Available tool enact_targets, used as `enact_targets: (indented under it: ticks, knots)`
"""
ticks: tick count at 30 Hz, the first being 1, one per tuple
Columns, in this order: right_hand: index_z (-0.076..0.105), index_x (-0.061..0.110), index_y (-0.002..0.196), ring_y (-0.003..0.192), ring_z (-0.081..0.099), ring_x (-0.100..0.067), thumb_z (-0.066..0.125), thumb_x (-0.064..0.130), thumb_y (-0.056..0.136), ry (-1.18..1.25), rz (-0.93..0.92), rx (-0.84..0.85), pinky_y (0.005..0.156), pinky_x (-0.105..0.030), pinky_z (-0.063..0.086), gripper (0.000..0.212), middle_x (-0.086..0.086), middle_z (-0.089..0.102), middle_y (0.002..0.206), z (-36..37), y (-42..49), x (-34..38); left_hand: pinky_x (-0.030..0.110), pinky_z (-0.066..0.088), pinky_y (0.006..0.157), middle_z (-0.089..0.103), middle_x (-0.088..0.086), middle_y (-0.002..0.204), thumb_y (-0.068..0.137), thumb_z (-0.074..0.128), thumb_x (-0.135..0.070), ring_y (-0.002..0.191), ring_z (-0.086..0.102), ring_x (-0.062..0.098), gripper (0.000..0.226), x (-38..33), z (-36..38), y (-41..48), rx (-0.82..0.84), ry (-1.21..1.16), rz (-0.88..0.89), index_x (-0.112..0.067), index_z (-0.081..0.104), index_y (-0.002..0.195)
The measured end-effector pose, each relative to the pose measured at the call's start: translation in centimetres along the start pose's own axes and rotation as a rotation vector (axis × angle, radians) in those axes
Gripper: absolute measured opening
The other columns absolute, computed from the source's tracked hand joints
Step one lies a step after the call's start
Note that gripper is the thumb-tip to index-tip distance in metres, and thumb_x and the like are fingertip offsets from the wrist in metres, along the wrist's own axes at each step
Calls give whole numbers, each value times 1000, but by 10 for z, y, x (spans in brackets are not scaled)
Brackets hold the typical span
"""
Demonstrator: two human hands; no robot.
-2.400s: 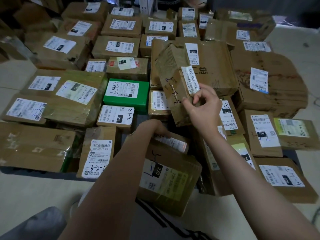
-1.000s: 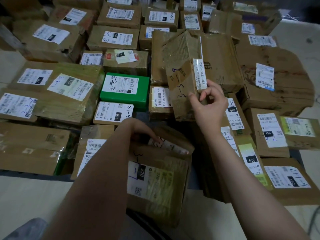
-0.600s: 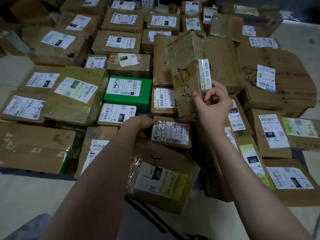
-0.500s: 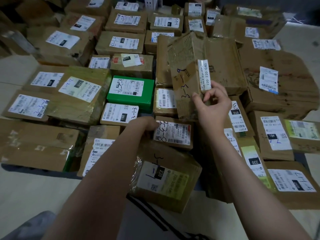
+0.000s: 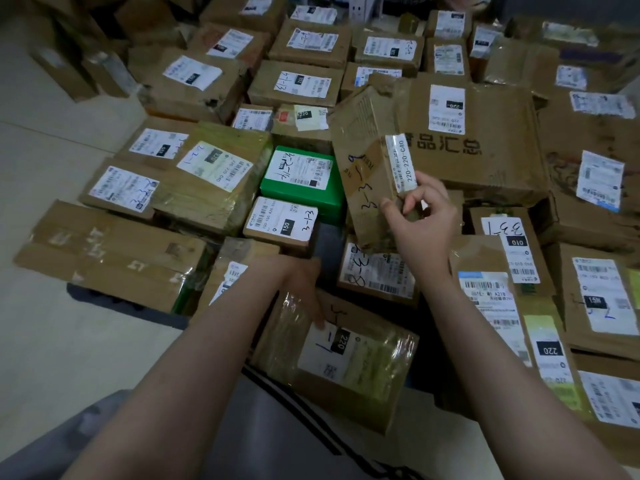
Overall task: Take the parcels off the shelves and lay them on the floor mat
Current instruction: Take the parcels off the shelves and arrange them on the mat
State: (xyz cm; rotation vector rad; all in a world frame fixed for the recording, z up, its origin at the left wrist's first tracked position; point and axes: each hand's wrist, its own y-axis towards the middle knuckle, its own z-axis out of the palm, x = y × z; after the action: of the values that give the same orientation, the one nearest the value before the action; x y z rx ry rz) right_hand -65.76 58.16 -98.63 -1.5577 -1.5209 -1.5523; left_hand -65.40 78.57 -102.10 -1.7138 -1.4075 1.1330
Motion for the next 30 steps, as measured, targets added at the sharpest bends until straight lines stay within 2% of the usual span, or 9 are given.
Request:
enact_targets:
  ticks: [5,8,12,14,16,18,22,26,30]
  knots:
    - [49,12,64,125,54,-12,77,7,76,-35,-9,22,90,-21,51,31,-1,64,118,2,-1,-2,28,50,74,54,3,136,39,86,-67,100,55,14,127,18,11,18,-147,-410,28,-22,32,145]
    - [49,13,63,125,55,-12,77,7,76,-33,19,-13,94,-24,50,31,1,64,115,5,-4,-4,30,49,78,52,4,134,57,84,-63,108,55,20,109,20,19,26,-220,-481,26,-15,36,142]
    - [48,6,64,125,56,-13,75,12,78,-43,19,-49,83,-11,47,32,3,66,112,17,-12,-5,27,44,69,58,2,103,81,77,-39,95,56,20,45,28,18,26,-472,-444,102,-13,53,109]
    - [47,5,64,124,57,-14,76,15,78,-63,26,-78,79,-13,49,33,1,67,109,24,-14,-5,30,47,67,62,3,92,83,74,-22,88,59,23,24,36,4,21,-666,-459,151,-13,54,93]
    - [47,6,64,121,58,-14,77,15,78,-83,42,-107,76,-17,50,34,-2,68,103,31,-14,-5,37,51,77,61,4,98,77,77,-25,93,58,25,31,44,-14,18,-864,-342,136,-14,55,95]
    - [47,9,65,114,60,-11,78,16,77,-112,72,-142,73,-14,48,34,-5,67,96,36,-14,-5,39,46,90,54,6,116,71,81,-41,109,49,26,59,49,-29,21,-958,-68,51,-14,51,114]
    - [49,13,66,94,56,-3,78,22,76,-151,149,-200,80,-29,50,33,-3,61,90,38,-13,-1,45,36,108,35,13,141,64,86,-47,133,32,36,100,50,-38,36,-715,238,-127,-11,31,139]
    - [52,9,67,102,59,-15,78,22,77,-130,185,-213,79,-6,37,31,-4,61,91,30,-11,4,51,34,112,31,13,145,65,87,-40,137,29,35,103,47,-46,38,-686,371,-148,-12,27,143]
    - [52,10,67,106,61,-23,79,20,77,-130,216,-248,73,2,32,30,-13,65,97,20,-9,5,67,26,111,24,14,148,63,87,-39,141,19,38,101,31,-47,38,-620,425,-74,-21,29,143]
